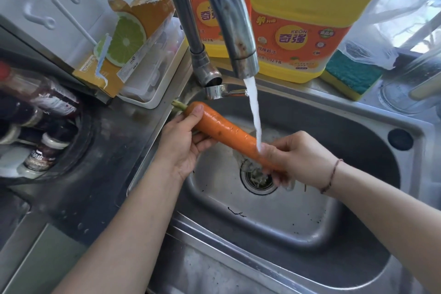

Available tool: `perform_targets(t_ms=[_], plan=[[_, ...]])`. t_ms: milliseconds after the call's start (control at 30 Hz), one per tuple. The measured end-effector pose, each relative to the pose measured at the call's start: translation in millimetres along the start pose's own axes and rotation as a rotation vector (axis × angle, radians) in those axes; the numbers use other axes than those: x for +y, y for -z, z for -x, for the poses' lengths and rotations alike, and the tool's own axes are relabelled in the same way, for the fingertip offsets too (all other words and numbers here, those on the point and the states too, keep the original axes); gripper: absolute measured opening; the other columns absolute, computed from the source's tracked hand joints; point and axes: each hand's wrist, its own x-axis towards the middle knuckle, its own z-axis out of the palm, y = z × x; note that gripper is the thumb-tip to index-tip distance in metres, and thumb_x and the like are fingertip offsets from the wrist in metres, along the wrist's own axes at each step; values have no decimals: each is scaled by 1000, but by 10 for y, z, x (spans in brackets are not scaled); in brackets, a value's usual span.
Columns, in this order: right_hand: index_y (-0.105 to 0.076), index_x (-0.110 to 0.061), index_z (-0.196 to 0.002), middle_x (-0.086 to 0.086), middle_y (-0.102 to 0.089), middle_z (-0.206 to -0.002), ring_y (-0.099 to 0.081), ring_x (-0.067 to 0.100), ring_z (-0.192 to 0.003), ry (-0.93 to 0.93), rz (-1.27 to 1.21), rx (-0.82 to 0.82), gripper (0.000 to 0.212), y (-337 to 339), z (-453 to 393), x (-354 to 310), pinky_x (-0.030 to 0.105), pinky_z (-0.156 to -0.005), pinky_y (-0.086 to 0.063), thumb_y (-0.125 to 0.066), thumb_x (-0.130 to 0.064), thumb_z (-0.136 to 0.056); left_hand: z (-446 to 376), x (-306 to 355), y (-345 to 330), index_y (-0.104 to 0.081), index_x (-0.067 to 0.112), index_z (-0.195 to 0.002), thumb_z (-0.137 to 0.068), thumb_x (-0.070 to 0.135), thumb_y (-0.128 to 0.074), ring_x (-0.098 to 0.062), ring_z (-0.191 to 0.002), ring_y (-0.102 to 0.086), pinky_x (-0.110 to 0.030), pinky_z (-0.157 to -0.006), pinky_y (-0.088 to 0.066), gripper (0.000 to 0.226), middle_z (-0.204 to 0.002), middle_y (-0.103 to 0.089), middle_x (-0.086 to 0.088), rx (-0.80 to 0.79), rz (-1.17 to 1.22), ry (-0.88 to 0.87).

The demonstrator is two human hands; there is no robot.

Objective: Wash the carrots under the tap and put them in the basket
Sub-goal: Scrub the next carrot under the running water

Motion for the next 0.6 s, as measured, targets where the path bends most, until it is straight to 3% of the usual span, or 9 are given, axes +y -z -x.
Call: perform_targets(t_ms=[67,133,233,367,467,600], plan=[[-71,-1,-84,16,-70,-67,-64,17,-49,-45,-294,-102,27,44,40,19,21,-45,-51,-60,-23,-95,-2,52,5,-60,10,-110,-93,26,-63,-22,-81,-74,-40,-66,-63,24,-99,-70,-12,-23,-6,7],[-70,4,-92,22,-72,-81,-70,23,-61,-83,-424,-166,24,90,44,35,20,-49,-54,-63,-19,-87,11,46,-1,-59,10,-114,-93,27,-63,-24,-84,-74,-42,-69,-63,28,-103,-69,-13,-28,-14,27],[-73,1,-94,20,-74,-83,-72,29,-68,-81,-336,-94,19,70,-8,51,26,-55,-59,-66,-16,-90,32,-29,-25,-59,10,-112,-94,27,-63,-26,-89,-73,-42,-71,-63,25,-108,-69,-15,15,-26,45],[-77,-11,-85,19,-74,-77,-70,34,-64,12,-73,3,26,-5,-19,92,35,-55,-58,-68,-34,-91,46,-24,-48,-61,12,-103,-93,27,-65,-23,-83,-73,-40,-68,-63,18,-98,-71,-12,28,-53,0],[-75,-9,-95,21,-74,-85,-69,29,-68,21,-202,-80,18,23,15,73,23,-52,-53,-67,-24,-90,41,55,-23,-61,11,-104,-92,26,-65,-23,-83,-73,-40,-66,-63,19,-99,-69,-12,25,-62,-23],[-71,0,-105,20,-74,-92,-71,29,-73,-41,-348,-139,18,60,24,22,24,-53,-55,-66,-5,-89,47,85,-7,-61,13,-102,-93,27,-64,-21,-79,-73,-37,-64,-62,17,-94,-69,-9,-5,-70,-47]])
